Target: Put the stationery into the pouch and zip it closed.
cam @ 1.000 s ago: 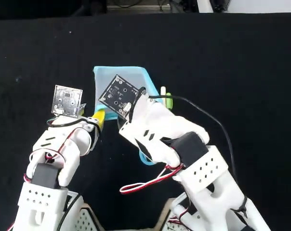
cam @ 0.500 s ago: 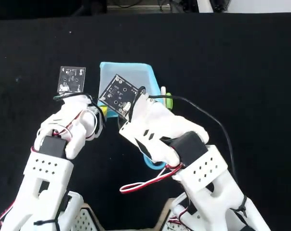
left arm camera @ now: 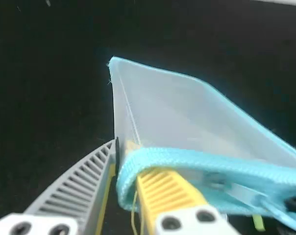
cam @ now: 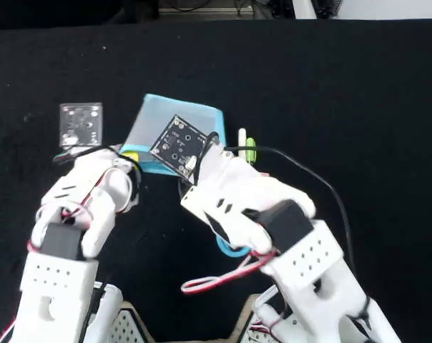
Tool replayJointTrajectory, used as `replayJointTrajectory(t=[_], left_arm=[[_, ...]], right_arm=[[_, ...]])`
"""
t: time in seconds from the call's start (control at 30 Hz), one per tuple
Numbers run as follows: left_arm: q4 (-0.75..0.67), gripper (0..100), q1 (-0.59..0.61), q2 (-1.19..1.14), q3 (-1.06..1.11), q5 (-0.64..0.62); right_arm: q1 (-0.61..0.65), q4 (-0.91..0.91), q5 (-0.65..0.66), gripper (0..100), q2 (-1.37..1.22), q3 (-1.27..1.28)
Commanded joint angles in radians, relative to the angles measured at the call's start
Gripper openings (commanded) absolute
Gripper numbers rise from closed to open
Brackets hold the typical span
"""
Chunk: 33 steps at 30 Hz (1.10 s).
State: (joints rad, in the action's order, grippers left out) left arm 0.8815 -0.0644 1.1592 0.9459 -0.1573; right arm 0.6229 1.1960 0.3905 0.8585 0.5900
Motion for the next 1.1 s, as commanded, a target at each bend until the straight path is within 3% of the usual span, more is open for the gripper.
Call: replayJointTrajectory(t=[0.0,0.17,0.47,0.87,1.07], left_arm=[[0.084,3,0.096,0.057,-0.171,-0.006],[0.212,3,0.131,0.023,-0.332,-0.005],[0.419,3,0.125,-0.203,-0.625,0.081],[0.799,4,0.127,-0.713,-1.135,0.089],[0.879,12,0.136,-0.864,-1.279,0.135]], right_arm=[[-0.015,0.012,0.009,1.1,0.119,-0.033],[-0.018,0.018,0.009,1.1,0.234,-0.035],[-0.193,0.031,0.002,1.1,0.214,-0.113],[-0.198,0.103,0.002,1.1,0.015,-0.242],[-0.198,0.103,0.002,1.1,0.007,-0.245]])
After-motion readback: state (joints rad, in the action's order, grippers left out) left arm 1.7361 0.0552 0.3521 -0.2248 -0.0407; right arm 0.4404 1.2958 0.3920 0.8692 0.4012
